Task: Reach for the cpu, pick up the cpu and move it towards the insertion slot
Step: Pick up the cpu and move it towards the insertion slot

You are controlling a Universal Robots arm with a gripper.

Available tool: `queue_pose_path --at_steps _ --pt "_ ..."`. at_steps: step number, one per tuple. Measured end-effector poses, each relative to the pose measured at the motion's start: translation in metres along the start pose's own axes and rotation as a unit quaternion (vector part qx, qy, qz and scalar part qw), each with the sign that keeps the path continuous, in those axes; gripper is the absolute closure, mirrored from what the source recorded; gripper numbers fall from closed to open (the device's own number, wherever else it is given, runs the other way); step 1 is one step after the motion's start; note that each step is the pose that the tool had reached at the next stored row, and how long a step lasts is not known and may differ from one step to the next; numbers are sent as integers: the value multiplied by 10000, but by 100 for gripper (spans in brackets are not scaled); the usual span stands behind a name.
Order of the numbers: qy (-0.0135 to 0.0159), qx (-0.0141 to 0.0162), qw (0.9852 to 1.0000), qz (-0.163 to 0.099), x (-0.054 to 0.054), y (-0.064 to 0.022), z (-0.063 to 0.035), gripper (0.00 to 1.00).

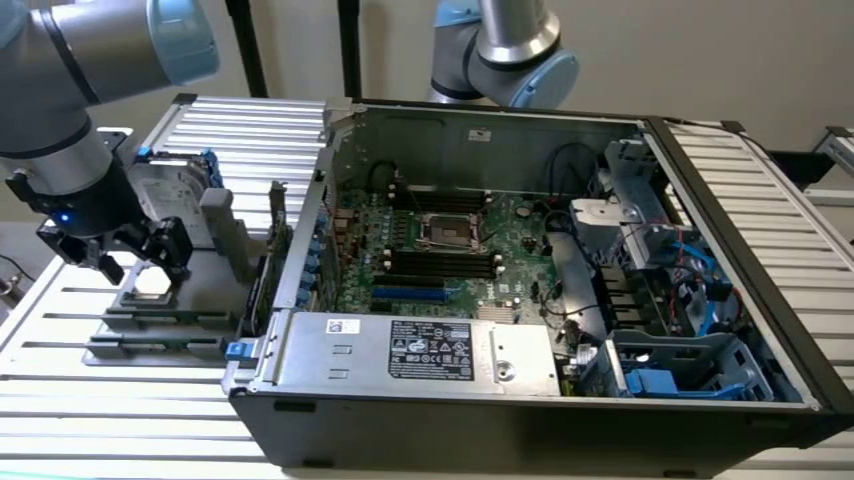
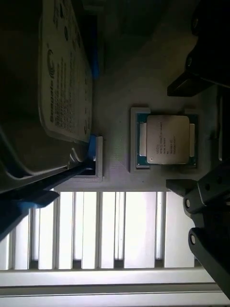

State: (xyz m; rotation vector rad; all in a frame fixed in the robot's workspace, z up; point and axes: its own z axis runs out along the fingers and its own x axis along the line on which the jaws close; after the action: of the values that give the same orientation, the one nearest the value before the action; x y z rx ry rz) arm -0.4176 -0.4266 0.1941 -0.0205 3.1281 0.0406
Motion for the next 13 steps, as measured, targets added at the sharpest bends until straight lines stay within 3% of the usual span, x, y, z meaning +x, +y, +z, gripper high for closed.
queue_pose_path --at_steps 4,13 --pt "18 -1 10000 14 0 7 15 22" --pt "28 -3 10000 47 5 41 50 22"
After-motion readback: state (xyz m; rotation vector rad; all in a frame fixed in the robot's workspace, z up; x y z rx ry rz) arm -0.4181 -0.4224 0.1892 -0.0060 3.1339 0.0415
